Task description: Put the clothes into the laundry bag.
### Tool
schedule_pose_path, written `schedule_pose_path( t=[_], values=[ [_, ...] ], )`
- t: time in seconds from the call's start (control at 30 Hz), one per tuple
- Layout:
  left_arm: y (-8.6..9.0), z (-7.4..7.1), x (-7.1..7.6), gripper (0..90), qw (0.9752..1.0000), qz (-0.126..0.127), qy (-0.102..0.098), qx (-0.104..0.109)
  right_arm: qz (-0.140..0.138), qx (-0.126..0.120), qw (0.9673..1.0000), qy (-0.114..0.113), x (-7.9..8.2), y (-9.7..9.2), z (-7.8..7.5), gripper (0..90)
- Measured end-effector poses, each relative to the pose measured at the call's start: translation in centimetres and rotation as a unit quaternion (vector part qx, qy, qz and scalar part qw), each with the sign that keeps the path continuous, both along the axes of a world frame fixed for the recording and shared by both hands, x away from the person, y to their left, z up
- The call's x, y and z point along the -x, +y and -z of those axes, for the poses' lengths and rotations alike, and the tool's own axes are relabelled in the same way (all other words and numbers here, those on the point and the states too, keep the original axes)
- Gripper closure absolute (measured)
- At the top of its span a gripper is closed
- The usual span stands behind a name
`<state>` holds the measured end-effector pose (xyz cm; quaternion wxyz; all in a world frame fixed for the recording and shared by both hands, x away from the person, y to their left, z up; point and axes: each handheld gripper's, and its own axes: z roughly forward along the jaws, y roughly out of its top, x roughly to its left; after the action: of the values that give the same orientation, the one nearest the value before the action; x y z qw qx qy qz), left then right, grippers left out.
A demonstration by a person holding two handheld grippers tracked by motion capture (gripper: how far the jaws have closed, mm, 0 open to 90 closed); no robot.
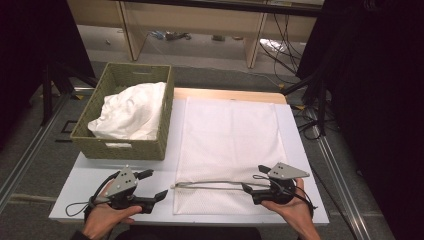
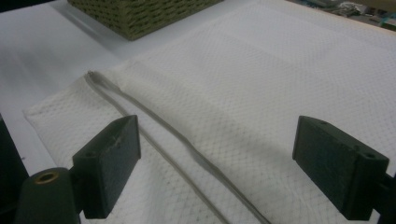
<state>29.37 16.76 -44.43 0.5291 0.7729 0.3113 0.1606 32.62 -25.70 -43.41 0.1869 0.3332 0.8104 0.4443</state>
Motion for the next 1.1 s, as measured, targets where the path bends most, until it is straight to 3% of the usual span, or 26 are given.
schedule_pose_path(
  t=[0.03,0.07,0.13,0.17,0.27,0.3,0.33,0.4,0.43,0.5,0.57,0.6,0.67,0.7,0.73,0.87,0.9,0.93,0.97,1.0,1.03,1.07,1.1],
  values=[
    [0.1,-0.1,0.0,20.0,0.9996,0.011,0.017,0.019,-0.008,0.003,1.0000,0.003,-0.4,0.1,0.1,16.4],
    [0.1,-0.1,0.0,20.0,0.9996,0.011,0.017,0.019,-0.008,0.003,1.0000,0.003,-0.4,0.1,0.1,16.4],
    [0.1,-0.3,0.1,20.0,0.9998,0.013,0.008,0.011,-0.012,0.012,0.9998,0.008,-1.2,0.4,0.3,16.5],
    [0.2,-0.4,0.3,20.0,0.9999,0.012,0.007,-0.002,-0.025,0.026,0.9992,0.017,-2.0,0.9,0.5,16.5],
    [0.3,-0.4,0.6,20.0,0.9999,0.013,0.006,-0.004,-0.032,0.042,0.9984,0.019,-2.6,1.3,0.7,19.2],
    [0.4,-0.4,0.8,20.0,0.9999,0.011,0.006,-0.007,-0.046,0.055,0.9972,0.021,-3.0,1.6,0.9,23.6],
    [0.5,-0.5,1.1,20.0,0.9999,0.009,0.007,-0.011,-0.069,0.077,0.9942,0.030,-3.6,2.2,1.3,27.6],
    [0.6,-0.4,1.1,20.0,0.9998,0.014,0.008,-0.009,-0.078,0.093,0.9919,0.037,-3.9,2.7,1.6,31.8],
    [0.8,-0.4,1.2,20.0,0.9998,0.009,0.007,-0.018,-0.078,0.093,0.9919,0.037,-3.9,2.7,1.6,31.8],
    [1.0,-0.3,1.5,20.0,0.9996,0.005,0.010,-0.025,-0.103,0.127,0.9862,0.027,-4.6,3.4,2.0,39.3],
    [1.0,-0.2,1.6,20.0,0.9996,0.004,0.013,-0.025,-0.105,0.135,0.9850,0.026,-4.6,3.7,2.2,42.2],
    [1.0,-0.2,1.7,20.0,0.9996,0.004,0.013,-0.026,-0.110,0.152,0.9815,0.039,-4.8,4.1,2.5,46.1],
    [1.0,0.0,1.7,20.0,0.9995,0.009,0.015,-0.025,-0.111,0.157,0.9805,0.041,-4.8,4.2,2.5,47.6],
    [1.0,0.0,1.7,20.0,0.9994,0.006,0.017,-0.031,-0.113,0.167,0.9786,0.041,-4.9,4.4,2.7,49.3],
    [1.0,0.0,1.6,20.0,0.9994,0.005,0.017,-0.031,-0.120,0.186,0.9740,0.048,-5.2,4.5,2.9,50.4],
    [1.0,0.2,1.4,20.0,0.9989,0.009,0.019,-0.043,-0.120,0.194,0.9716,0.063,-5.4,4.8,3.3,50.4],
    [0.8,0.3,1.3,19.8,0.9988,0.009,0.020,-0.043,-0.125,0.203,0.9689,0.066,-5.7,4.9,3.5,50.4],
    [0.8,0.3,1.3,19.5,0.9988,0.009,0.020,-0.043,-0.125,0.203,0.9689,0.066,-5.7,4.9,3.5,50.4],
    [0.8,0.4,1.2,19.5,0.9986,0.015,0.022,-0.047,-0.125,0.224,0.9644,0.064,-6.1,5.1,3.6,55.7],
    [0.8,0.4,1.2,19.5,0.9986,0.015,0.022,-0.047,-0.125,0.224,0.9644,0.064,-6.1,5.1,3.6,55.7],
    [0.8,0.5,1.2,19.5,0.9982,0.011,0.024,-0.054,-0.133,0.235,0.9616,0.051,-6.5,5.2,3.6,67.1],
    [0.8,0.5,1.2,19.5,0.9981,0.012,0.023,-0.056,-0.132,0.245,0.9597,0.040,-6.8,5.2,3.6,68.8],
    [0.8,0.5,1.0,19.6,0.9983,0.013,0.022,-0.052,-0.121,0.249,0.9601,0.041,-7.0,5.3,3.7,69.7]
  ],
)
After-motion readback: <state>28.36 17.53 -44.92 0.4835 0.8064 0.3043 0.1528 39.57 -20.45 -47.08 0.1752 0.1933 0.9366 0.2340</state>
